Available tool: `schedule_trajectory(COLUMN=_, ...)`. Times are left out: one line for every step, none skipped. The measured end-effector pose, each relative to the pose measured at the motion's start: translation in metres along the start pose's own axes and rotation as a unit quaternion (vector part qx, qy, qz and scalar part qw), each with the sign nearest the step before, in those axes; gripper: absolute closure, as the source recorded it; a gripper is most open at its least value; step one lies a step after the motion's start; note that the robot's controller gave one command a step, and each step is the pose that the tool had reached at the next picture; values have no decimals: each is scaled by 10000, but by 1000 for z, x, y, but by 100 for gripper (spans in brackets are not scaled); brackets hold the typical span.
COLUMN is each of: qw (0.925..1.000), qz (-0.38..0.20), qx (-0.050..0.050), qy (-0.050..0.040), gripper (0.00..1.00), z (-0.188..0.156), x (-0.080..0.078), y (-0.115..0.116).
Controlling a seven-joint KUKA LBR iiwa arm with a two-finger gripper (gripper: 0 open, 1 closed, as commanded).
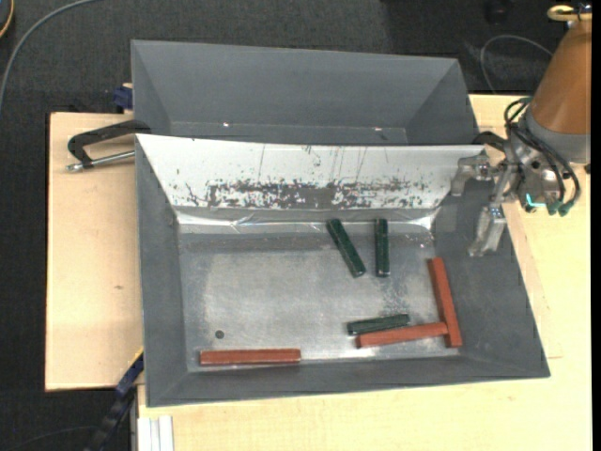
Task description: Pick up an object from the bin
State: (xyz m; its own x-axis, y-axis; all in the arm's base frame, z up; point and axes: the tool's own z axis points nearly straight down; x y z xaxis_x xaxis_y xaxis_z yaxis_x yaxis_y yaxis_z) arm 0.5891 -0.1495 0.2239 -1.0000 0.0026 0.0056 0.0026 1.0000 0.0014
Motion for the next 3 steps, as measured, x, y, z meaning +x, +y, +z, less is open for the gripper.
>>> schedule_trajectory(qw=9973, qz=-740, qx=-9, qy=11, gripper=0, z=107, x=51, y=13)
schedule_trajectory(qw=9625, qz=-2713, qx=4, qy=-15, gripper=0, z=155, x=69, y=-2)
schedule_trajectory(qw=8647, qz=-5023, qx=-8, qy=-48, gripper=0, z=154, x=90, y=16)
